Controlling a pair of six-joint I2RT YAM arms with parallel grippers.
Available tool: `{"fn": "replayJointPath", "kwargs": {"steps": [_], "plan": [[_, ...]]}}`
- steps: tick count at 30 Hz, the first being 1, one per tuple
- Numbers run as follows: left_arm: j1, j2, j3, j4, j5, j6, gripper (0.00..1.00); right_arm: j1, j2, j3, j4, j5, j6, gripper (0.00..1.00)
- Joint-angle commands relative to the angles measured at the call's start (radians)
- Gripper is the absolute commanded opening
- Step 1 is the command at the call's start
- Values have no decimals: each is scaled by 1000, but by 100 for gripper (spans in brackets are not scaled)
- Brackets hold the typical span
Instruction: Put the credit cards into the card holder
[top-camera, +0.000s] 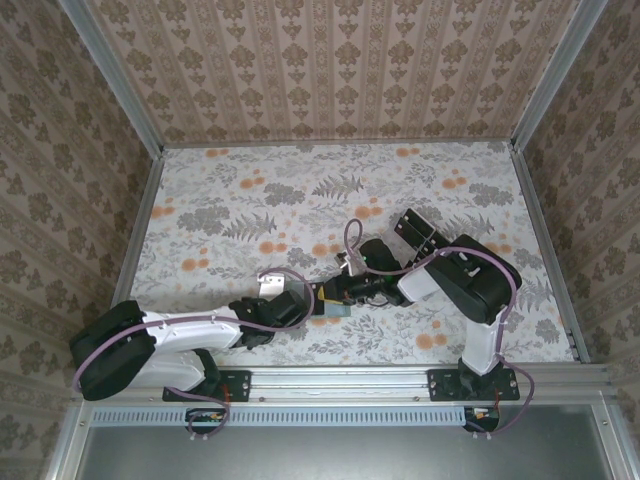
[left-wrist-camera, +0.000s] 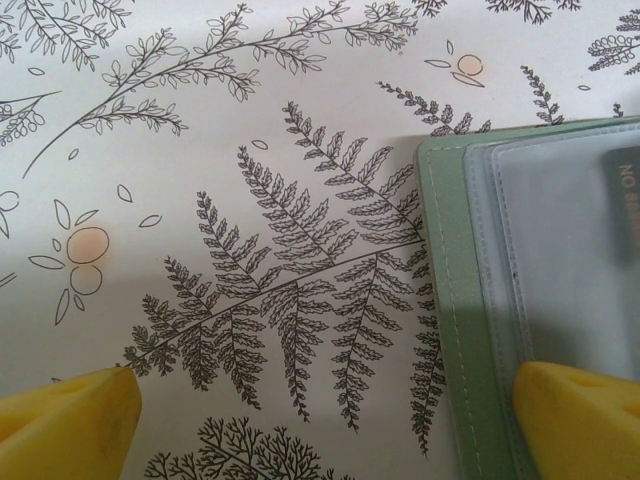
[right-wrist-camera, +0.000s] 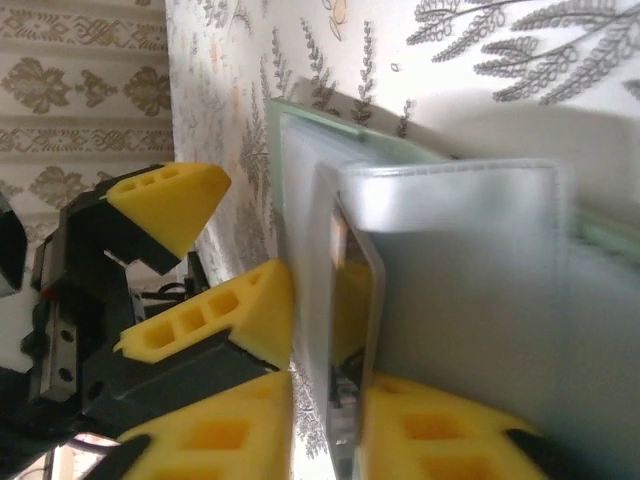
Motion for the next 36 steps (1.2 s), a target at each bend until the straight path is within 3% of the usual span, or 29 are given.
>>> {"fn": "replayJointPath", "kwargs": {"steps": [1,7,13,19,25,36], "plan": [[-9,-4,-20,-57,-4,0,100,12,-48,-7,-137,37,-41,32],[-2,-38,15,-93,-5,13,100,12,-228,-6,-417,170,-138,44],[26,-94,39,-115,-11,53,100,15,-344,6,-623,319,-173,44],[87,-147,22,-116,0,95,100,80,-391,88,-769,483,-175,37],[141,-181,5,-94,28,139,100,139,-360,146,-793,572,-152,34],[162,-128,-14,-41,70,141,100,168,-254,188,-725,561,-111,29]]}}
